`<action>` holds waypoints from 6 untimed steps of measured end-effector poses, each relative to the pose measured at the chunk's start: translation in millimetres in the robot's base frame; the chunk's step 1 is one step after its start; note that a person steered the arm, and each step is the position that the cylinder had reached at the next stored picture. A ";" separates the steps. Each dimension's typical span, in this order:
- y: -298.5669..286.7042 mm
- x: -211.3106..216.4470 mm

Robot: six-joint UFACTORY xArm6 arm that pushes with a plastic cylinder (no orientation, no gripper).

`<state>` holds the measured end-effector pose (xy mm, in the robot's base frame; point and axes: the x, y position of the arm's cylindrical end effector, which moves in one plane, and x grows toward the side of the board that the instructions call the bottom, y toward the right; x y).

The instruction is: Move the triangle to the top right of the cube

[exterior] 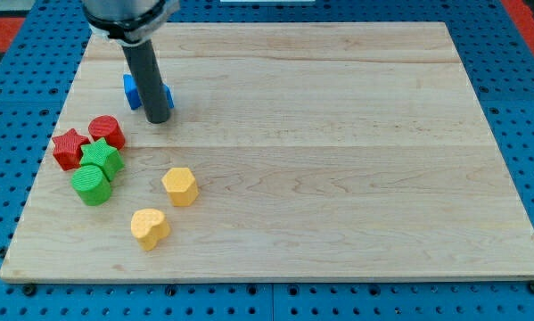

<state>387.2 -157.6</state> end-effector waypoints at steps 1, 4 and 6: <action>-9.6 -13.6; -68.4 -37.1; 92.0 -104.3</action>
